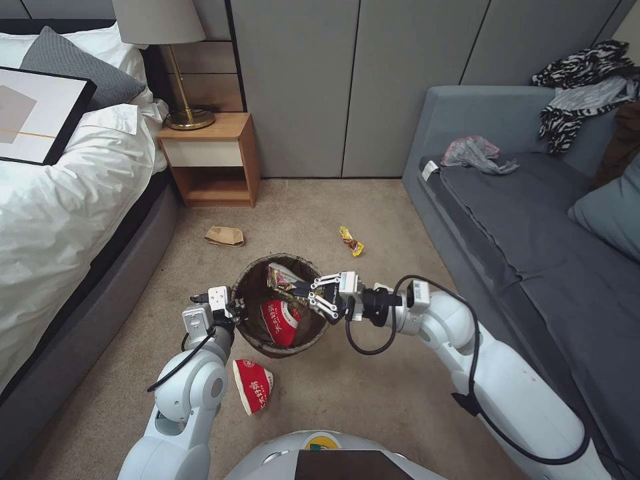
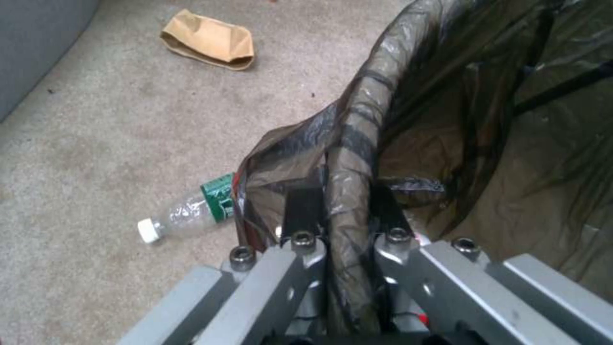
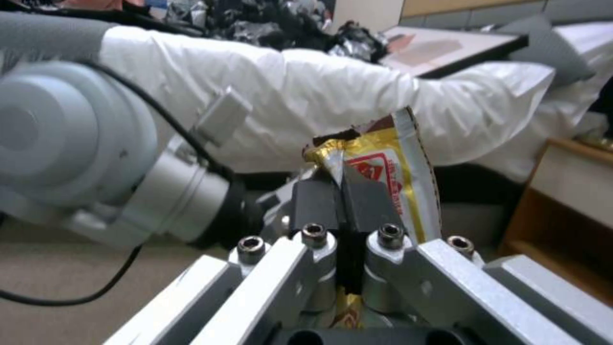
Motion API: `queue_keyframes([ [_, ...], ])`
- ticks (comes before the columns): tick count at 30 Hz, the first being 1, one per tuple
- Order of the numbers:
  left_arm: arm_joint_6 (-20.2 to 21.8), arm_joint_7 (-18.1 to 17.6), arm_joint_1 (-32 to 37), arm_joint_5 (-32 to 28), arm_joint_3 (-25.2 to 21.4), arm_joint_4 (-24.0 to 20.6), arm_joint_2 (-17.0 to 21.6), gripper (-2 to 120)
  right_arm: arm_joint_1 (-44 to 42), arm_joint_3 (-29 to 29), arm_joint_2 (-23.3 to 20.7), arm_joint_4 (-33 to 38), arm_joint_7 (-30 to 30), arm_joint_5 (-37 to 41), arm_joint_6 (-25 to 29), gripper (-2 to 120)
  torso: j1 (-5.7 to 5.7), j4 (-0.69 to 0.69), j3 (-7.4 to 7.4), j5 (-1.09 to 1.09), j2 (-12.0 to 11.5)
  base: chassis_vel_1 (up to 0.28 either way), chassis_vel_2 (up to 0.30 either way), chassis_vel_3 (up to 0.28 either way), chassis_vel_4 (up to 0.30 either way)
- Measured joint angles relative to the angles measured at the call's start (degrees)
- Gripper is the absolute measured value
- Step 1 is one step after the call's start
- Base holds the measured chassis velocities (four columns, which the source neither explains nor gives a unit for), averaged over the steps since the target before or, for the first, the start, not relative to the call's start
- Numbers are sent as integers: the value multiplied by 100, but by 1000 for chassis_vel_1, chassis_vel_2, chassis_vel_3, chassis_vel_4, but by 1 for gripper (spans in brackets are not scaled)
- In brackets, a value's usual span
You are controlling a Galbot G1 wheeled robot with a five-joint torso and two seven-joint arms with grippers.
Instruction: Pick up the trash bin, then pick up the garbage from the floor and place it into the trash bin.
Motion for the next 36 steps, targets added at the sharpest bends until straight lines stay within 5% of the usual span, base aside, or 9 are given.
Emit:
queue_keyframes([
  [36, -1, 30, -26, -12, -12, 27, 1, 3, 658, -958, 559, -1266, 219, -445, -42, 0, 0, 0, 0, 0, 0, 0, 0, 0, 0],
])
